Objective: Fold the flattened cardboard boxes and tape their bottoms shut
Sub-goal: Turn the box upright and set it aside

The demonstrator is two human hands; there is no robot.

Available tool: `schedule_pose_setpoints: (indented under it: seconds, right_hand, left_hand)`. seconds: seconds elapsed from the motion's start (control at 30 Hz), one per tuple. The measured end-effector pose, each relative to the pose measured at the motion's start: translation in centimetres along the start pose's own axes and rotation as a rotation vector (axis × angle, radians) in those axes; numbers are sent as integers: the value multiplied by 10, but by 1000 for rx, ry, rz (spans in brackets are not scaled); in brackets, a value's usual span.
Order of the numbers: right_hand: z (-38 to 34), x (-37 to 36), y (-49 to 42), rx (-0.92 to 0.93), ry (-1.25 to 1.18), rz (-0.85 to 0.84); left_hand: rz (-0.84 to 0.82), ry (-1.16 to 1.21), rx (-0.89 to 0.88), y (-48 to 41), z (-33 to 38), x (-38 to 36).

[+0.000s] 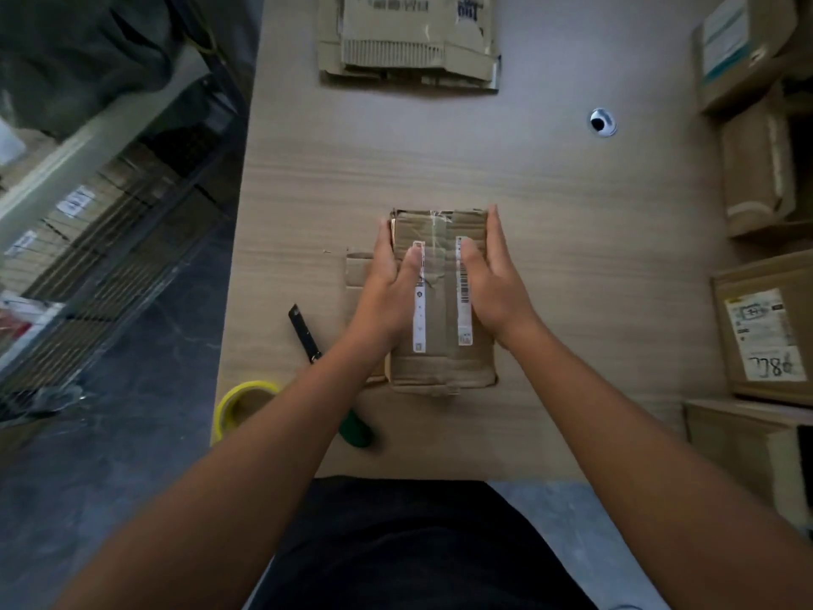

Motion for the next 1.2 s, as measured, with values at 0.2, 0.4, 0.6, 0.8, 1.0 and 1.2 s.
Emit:
schedule_pose_setpoints:
  seconds: [0.2, 0.4, 0.6, 0.8, 1.0, 1.2]
  right_hand:
    - [11, 1, -6, -97, 103, 94]
    - [19, 4, 8, -382, -225, 119]
    - [-10, 35, 57, -305, -372, 19]
    - [-33, 86, 121, -4, -643, -60]
    - [4, 93, 186, 1, -712, 40]
    - [50, 67, 221, 10, -217, 130]
  left_hand:
    - [-102, 249, 251, -5, -20, -6]
    - [-158, 353, 327, 17, -16, -7]
    - [-161, 150, 58, 52, 33, -6]
    - [-104, 149, -235, 121, 64, -5]
    - [-27, 248, -151, 172, 25, -18]
    - [113, 211, 88, 199, -26, -36]
Point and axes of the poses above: each hand's wrist, its own y-axis away from the middle knuckle, its own x-axis out of the back of the hand, z = x × y, the point moved 4 cm from there along -y, towards the middle knuckle, and after that the axes turned 9 degrees about -y, right-handed, at the moved point
